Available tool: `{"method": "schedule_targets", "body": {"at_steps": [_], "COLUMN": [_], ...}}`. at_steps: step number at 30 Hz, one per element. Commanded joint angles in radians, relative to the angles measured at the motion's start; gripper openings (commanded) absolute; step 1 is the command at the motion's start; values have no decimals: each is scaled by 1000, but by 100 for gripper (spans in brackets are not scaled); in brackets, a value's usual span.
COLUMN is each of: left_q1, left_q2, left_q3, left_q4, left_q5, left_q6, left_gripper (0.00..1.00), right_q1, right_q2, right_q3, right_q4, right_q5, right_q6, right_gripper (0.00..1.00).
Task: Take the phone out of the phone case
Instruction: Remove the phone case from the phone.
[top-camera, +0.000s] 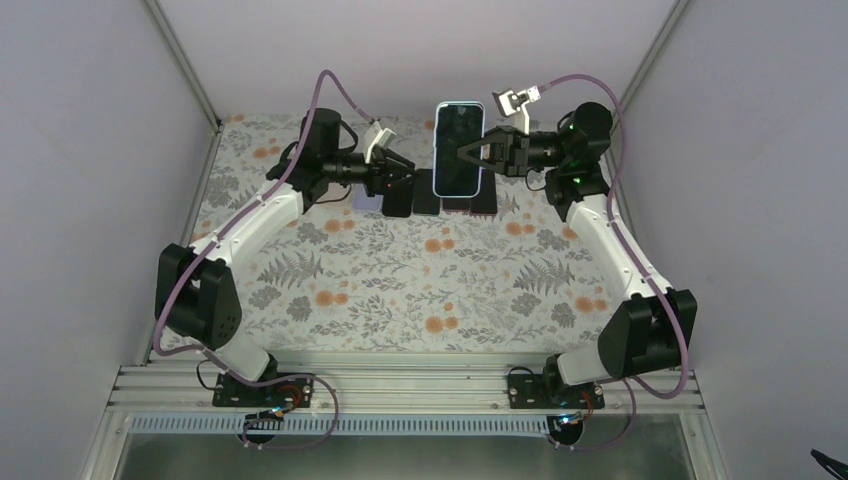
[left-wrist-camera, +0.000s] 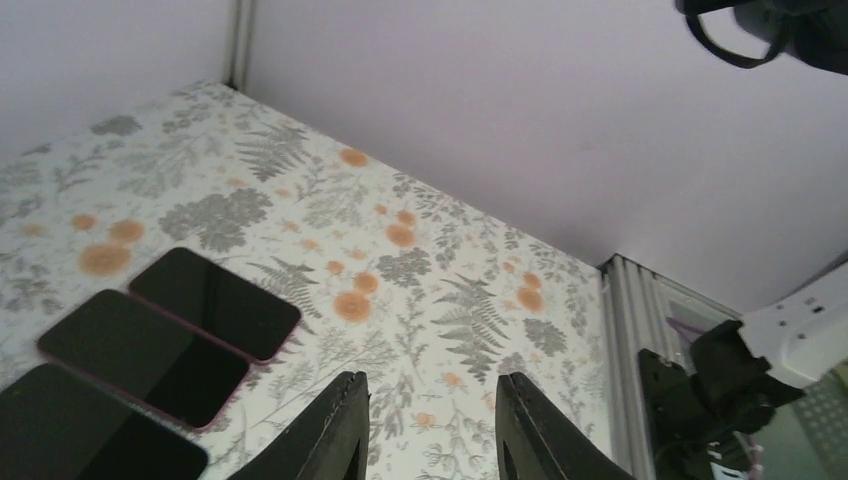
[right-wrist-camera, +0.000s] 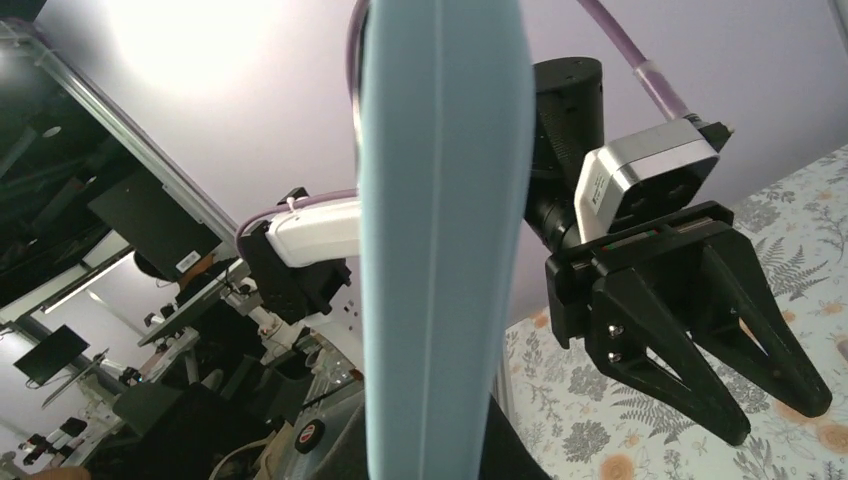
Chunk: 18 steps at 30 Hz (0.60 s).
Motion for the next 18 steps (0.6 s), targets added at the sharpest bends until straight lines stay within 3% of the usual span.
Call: {"method": "schedule_targets", "body": {"at_steps": [1,5,10,18], "left_q1": [-3,-6,-43,-78], "left_q2": [-20,-46,-59,-58], "left_q3": [-8,-26,-17,9], "left_q4": [55,137,145,129], "left_q5": [98,275,395,404], "left_q6": [-17,-68,-100,-108], "left_gripper": [34,36,42,47], "right_q1": [1,-4,-13,-22], "right_q2": [-28,-19,-6,-6], "right_q3": [17,36,43,38], "right_q4": [21,-53,-64,-85], "right_q5": [-18,4,40,67], "right_q6": [-5,-56,-61,-71], "right_gripper": [4,4,4,4]}}
